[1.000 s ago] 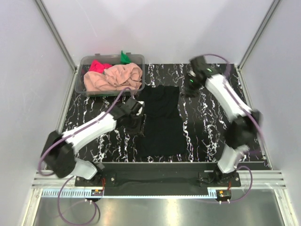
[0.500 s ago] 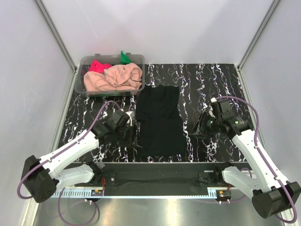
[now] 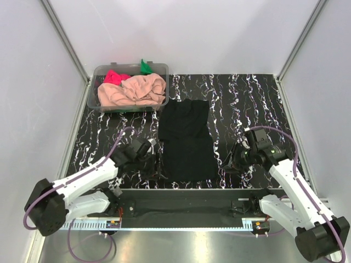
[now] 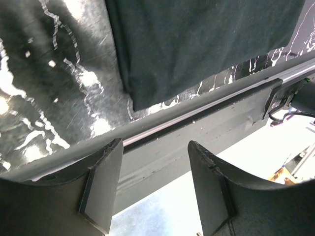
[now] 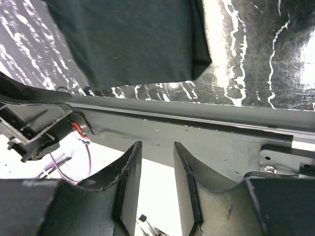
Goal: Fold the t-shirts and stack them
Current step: Fold the tshirt
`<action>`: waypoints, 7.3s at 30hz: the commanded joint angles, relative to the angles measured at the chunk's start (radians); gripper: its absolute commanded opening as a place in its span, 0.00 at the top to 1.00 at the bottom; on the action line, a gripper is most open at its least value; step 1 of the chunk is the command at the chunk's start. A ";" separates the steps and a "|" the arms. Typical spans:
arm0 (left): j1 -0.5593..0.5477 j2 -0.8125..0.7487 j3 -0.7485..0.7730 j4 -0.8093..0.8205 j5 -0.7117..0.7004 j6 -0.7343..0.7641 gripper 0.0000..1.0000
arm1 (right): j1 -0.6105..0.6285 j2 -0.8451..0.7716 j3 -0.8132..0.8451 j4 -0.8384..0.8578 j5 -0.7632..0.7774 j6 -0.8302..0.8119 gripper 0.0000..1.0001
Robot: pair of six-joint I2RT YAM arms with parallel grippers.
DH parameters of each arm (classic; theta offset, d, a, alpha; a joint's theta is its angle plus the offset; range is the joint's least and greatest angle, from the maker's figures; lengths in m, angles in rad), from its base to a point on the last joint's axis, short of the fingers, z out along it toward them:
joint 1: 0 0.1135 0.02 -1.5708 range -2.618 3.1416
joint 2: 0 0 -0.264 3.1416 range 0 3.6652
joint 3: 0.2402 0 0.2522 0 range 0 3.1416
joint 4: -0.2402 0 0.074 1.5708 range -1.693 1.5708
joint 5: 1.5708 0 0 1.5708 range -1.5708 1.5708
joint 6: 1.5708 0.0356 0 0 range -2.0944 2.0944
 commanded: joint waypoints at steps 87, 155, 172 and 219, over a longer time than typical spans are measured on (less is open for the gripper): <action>0.117 0.395 -0.224 0.679 0.308 -0.075 0.37 | 0.006 0.486 -0.403 0.826 -0.174 0.065 0.51; 0.127 0.091 0.143 0.212 0.119 -0.013 1.00 | 0.040 0.131 -0.113 0.410 -0.105 0.103 1.00; 0.172 0.356 0.515 0.069 0.111 0.128 1.00 | 0.042 0.389 0.233 0.322 -0.074 -0.022 1.00; 0.447 1.160 1.479 -0.212 0.205 0.229 1.00 | -0.181 1.409 1.363 0.014 -0.186 -0.219 1.00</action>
